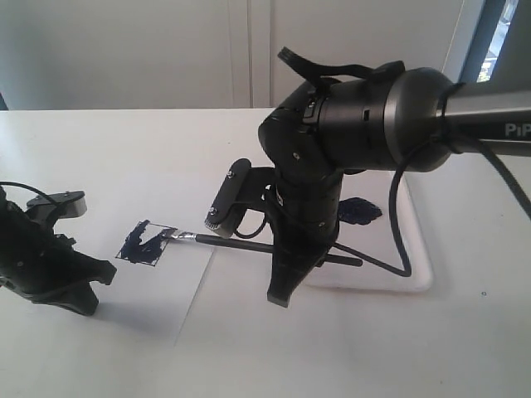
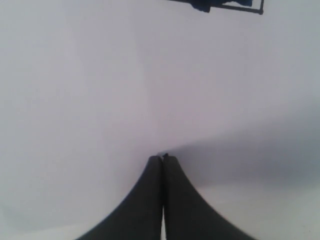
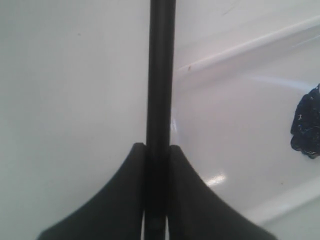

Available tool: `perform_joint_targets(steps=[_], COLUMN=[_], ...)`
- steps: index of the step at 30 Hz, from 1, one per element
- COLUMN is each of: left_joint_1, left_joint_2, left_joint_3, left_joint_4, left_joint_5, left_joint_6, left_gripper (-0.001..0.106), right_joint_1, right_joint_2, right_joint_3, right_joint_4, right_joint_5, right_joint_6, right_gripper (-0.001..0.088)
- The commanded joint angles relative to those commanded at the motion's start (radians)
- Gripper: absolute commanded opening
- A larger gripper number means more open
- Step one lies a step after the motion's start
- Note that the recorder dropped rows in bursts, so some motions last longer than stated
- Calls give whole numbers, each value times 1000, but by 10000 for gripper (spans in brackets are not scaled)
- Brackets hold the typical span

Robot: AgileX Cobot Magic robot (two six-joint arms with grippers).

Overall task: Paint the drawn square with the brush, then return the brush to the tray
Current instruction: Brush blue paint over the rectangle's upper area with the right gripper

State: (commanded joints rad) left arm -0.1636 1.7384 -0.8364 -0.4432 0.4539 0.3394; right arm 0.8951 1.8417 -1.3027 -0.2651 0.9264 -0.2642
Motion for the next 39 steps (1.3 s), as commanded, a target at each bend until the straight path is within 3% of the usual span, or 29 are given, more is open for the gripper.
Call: perform_joint_targets(steps=[8,22,39], left_joint_1=[0,0,0], left_joint_2=[0,0,0], left_joint_3=[0,0,0], left_joint_4=[0,0,0], left_joint_5=[-2,-17,-27], left_joint_6=[0,0,0], left_gripper=[0,0,0], right_joint_1=[0,0,2], right_joint_2=[0,41,-5], right_joint_3=[0,-2,-2], right_joint_4=[-53,-38,85], right_joint_5=[-9,19,59], right_joint_6=[49,52,-100], right_gripper=[0,0,0])
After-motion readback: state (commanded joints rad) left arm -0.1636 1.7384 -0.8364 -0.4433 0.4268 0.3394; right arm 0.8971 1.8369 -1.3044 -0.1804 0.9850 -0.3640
